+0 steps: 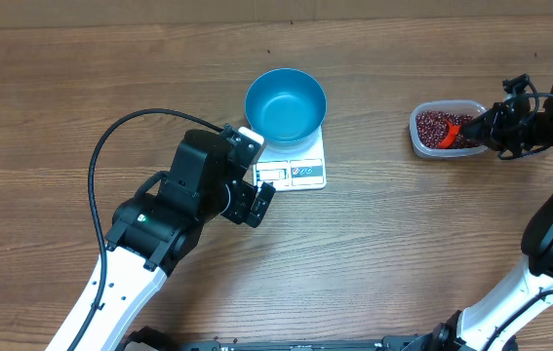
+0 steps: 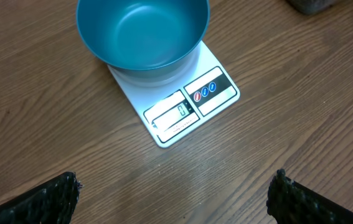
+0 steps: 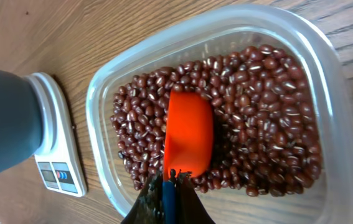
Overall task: Scoop item into bowl and weigh 150g on scale
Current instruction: 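Lower the red scoop into the beans and drag it through them, then tilt the red scoop up to lift a scoop of beans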
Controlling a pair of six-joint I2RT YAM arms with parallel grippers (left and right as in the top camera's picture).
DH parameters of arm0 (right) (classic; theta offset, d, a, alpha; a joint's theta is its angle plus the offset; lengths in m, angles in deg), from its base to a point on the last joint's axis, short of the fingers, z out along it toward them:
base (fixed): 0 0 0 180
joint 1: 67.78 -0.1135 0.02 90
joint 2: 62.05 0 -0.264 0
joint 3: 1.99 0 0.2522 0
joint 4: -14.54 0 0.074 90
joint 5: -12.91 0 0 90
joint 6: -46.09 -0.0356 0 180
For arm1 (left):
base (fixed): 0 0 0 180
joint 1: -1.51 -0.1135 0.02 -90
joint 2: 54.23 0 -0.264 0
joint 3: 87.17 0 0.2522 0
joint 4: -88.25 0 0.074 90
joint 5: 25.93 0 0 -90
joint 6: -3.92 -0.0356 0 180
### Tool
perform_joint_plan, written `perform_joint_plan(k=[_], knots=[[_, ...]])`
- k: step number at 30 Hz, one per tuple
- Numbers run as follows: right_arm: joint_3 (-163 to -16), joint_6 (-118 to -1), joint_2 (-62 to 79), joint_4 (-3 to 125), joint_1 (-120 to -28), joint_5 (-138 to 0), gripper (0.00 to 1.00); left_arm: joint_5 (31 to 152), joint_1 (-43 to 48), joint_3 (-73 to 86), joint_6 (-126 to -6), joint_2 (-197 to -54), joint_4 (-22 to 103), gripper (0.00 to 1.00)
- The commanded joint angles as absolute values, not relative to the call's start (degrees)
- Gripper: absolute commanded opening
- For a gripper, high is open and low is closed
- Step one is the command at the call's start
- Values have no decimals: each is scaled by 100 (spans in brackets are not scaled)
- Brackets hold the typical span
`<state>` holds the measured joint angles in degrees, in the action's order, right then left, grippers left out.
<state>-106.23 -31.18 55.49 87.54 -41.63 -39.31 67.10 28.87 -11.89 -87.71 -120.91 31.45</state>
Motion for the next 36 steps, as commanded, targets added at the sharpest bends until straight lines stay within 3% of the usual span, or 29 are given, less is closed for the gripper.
perform_joint_plan(k=[1, 36], knots=[[-10570, -2851, 5804, 8865, -4229, -3752, 4, 6798, 2902, -1051, -8716, -12126, 3162, 99], [-10570, -1958, 5804, 9469, -3210, -1973, 4, 6798, 2902, -1051, -8716, -12126, 3162, 99]])
